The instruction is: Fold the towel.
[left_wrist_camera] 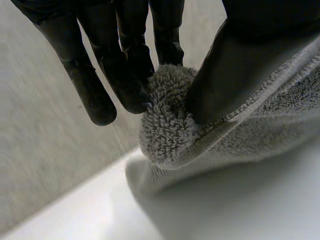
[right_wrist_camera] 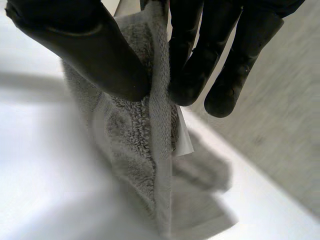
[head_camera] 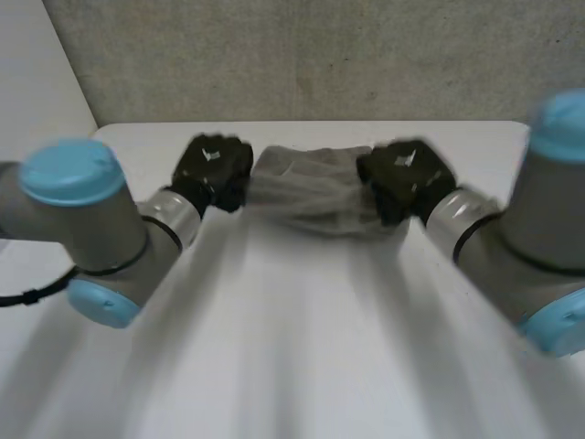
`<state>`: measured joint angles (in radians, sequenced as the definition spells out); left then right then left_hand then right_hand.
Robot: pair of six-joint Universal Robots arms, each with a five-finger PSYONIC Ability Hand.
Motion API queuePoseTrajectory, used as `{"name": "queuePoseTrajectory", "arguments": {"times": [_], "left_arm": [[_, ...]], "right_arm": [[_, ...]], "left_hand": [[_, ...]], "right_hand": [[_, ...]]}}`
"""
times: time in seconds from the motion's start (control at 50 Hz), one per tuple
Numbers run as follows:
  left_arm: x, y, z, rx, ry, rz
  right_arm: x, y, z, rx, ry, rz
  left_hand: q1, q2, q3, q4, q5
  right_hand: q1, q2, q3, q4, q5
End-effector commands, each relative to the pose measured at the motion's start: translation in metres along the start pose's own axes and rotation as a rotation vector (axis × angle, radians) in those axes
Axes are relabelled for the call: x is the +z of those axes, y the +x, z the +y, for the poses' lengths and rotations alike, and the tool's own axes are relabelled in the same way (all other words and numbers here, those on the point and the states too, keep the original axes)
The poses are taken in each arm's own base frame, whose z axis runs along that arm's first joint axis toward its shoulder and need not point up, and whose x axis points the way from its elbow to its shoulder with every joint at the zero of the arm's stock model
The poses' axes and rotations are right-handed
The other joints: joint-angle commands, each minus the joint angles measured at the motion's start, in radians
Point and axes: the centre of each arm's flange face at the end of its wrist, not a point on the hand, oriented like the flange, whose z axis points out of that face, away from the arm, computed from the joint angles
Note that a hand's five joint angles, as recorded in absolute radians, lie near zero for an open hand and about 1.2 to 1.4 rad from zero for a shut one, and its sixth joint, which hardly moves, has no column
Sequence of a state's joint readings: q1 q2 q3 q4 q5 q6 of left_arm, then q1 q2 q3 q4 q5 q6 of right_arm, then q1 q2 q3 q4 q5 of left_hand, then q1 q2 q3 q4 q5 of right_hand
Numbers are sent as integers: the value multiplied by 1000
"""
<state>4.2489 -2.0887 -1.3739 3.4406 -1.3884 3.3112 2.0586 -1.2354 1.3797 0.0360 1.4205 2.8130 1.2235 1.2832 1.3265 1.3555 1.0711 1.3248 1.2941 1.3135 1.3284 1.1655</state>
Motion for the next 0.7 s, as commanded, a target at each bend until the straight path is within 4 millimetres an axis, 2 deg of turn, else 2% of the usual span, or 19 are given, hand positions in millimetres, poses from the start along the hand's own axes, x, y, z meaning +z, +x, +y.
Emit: {"name": "queuePoseTrajectory", "arguments": {"times": [0.02, 0.04, 0.06, 0.08, 0.1, 0.12, 0.16, 0.18, 0.22, 0.24, 0.28, 0.32, 0.34, 0.38, 0.4, 0.44, 0.52, 0.66, 0.7], "left_arm": [[-48, 17, -72, -110, 146, 37], [-61, 26, -80, -166, 161, 66], [-61, 26, -80, -167, 161, 67], [-72, 35, -83, -221, 159, 95], [-81, 43, -79, -267, 141, 119], [-82, 43, -79, -267, 141, 119], [-92, 59, -60, -327, 68, 162], [-92, 59, -60, -327, 67, 162], [-93, 72, -42, -336, 4, 188], [-93, 72, -42, -336, 4, 188], [-91, 74, -36, -336, -14, 193], [-84, 70, -36, -336, -10, 182], [-83, 70, -36, -336, -9, 182], [-72, 54, -40, -334, 20, 137], [-72, 54, -40, -334, 20, 137], [-57, 27, -32, -336, 14, 65], [-48, 14, -21, -336, -7, 48], [-32, 26, 8, -245, -66, 196], [-28, 37, 26, -162, -98, 279]], "right_arm": [[-26, 50, -57, -20, 138, 117], [-31, 61, -64, -28, 159, 147], [-34, 70, -66, -38, 165, 171], [-34, 70, -66, -38, 165, 171], [-34, 81, -63, -37, 150, 197], [-34, 81, -63, -37, 150, 197], [-34, 100, -52, -42, 106, 244], [-34, 100, -52, -42, 106, 244], [-29, 101, -35, -47, 50, 236], [-29, 101, -35, -47, 50, 236], [-24, 95, -15, -56, -14, 208], [-22, 92, -6, -60, -40, 195], [-22, 92, -6, -60, -40, 195], [-22, 88, 6, -64, -77, 184], [-22, 88, 6, -64, -77, 184], [-21, 83, 18, -57, -102, 168], [-20, 79, 28, -51, -115, 154], [-17, 69, 55, -49, -144, 134], [-17, 67, 59, -54, -154, 131]], "left_hand": [[173, 113, 70, 41, 151], [173, 113, 70, 41, 151], [173, 113, 70, 41, 151], [144, 84, 41, 12, 122], [68, 9, -35, -64, 46], [67, 8, -36, -65, 45], [-321, -380, -424, -453, -343], [-323, -383, -426, -455, -345], [-563, -623, -666, -695, -585], [-564, -623, -667, -696, -586], [-649, -709, -752, -781, -671], [-827, -887, -930, -959, -849], [-828, -888, -931, -960, -850], [-936, -996, -1039, -1068, -958], [-937, -996, -1040, -1069, -959], [-966, -1026, -1069, -1098, -988], [-966, -1026, -1069, -1098, -988], [-960, -1020, -1063, -1092, -982], [-960, -1020, -1063, -1092, -982]], "right_hand": [[71, 102, 83, 68, 56], [71, 102, 83, 68, 56], [71, 102, 83, 68, 56], [71, 102, 83, 68, 56], [71, 102, 83, 68, 56], [71, 102, 83, 68, 56], [71, 102, 83, 68, 56], [71, 102, 83, 68, 56], [71, 102, 83, 68, 56], [71, 102, 83, 68, 56], [71, 102, 83, 68, 56], [71, 102, 83, 68, 56], [71, 102, 83, 68, 56], [71, 102, 83, 68, 56], [71, 102, 83, 68, 56], [71, 102, 83, 68, 56], [71, 102, 83, 68, 56], [71, 102, 83, 68, 56], [71, 102, 83, 68, 56]]}}
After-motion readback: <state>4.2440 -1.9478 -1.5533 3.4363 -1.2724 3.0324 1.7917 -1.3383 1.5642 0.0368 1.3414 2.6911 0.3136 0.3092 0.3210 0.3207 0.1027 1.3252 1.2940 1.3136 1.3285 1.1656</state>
